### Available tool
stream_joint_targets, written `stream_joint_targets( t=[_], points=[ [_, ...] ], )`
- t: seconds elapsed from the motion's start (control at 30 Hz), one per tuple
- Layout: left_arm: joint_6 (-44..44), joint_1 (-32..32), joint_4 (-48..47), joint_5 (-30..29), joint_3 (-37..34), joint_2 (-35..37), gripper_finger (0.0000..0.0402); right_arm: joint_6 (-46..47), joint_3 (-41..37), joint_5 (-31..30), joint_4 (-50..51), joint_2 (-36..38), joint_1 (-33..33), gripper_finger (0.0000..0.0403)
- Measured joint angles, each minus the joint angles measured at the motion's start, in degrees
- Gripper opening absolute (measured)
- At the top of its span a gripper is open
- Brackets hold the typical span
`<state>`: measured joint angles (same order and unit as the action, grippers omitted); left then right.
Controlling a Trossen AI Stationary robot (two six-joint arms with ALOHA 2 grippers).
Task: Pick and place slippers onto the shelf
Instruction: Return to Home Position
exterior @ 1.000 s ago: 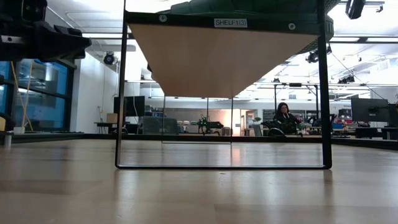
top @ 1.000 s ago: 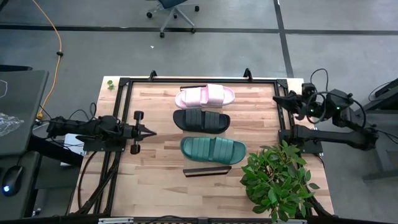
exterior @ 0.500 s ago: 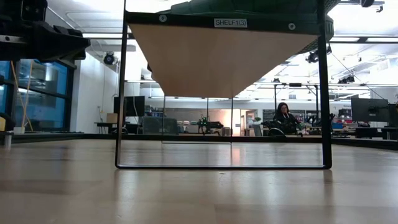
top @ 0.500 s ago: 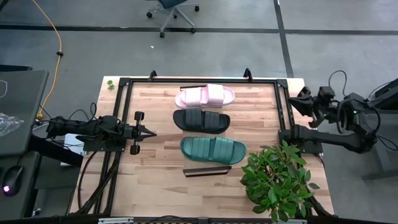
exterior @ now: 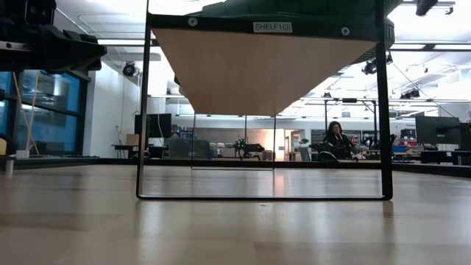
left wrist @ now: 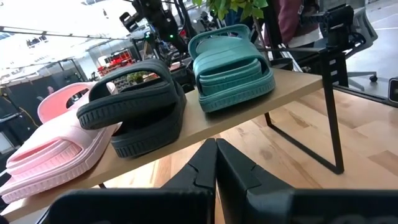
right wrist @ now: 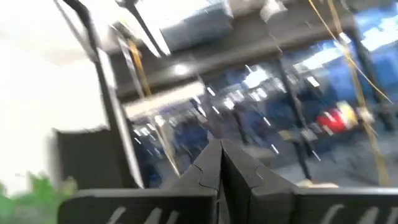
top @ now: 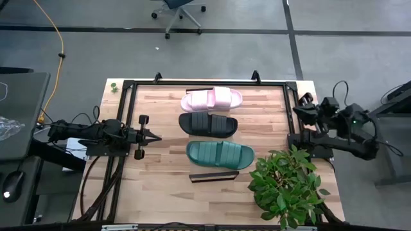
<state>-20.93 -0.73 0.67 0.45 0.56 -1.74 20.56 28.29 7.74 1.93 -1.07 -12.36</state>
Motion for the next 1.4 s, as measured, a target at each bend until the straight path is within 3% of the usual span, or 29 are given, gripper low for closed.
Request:
stream_joint_targets(
  t=[0.27,0.7,0.97,1.4],
  points=[
    [0.0,0.0,0.0,0.0,0.0,0.0,0.0001,2.3,-11.0,3.0,-17.7,0.1,0.0,0.0000],
    [0.0,0.0,0.0,0.0,0.0,0.0,0.0001,-5.3,-27.7,1.7,-35.1,0.2,0.0,0.0000],
    [0.0,0.0,0.0,0.0,0.0,0.0,0.0001,-15.5,-27.7,0.0,-32.1,0.3,0.0,0.0000],
    [0.0,0.0,0.0,0.0,0.0,0.0,0.0001,-16.7,-27.8,-1.2,-12.9,0.3,0.0,0.0000]
  ],
)
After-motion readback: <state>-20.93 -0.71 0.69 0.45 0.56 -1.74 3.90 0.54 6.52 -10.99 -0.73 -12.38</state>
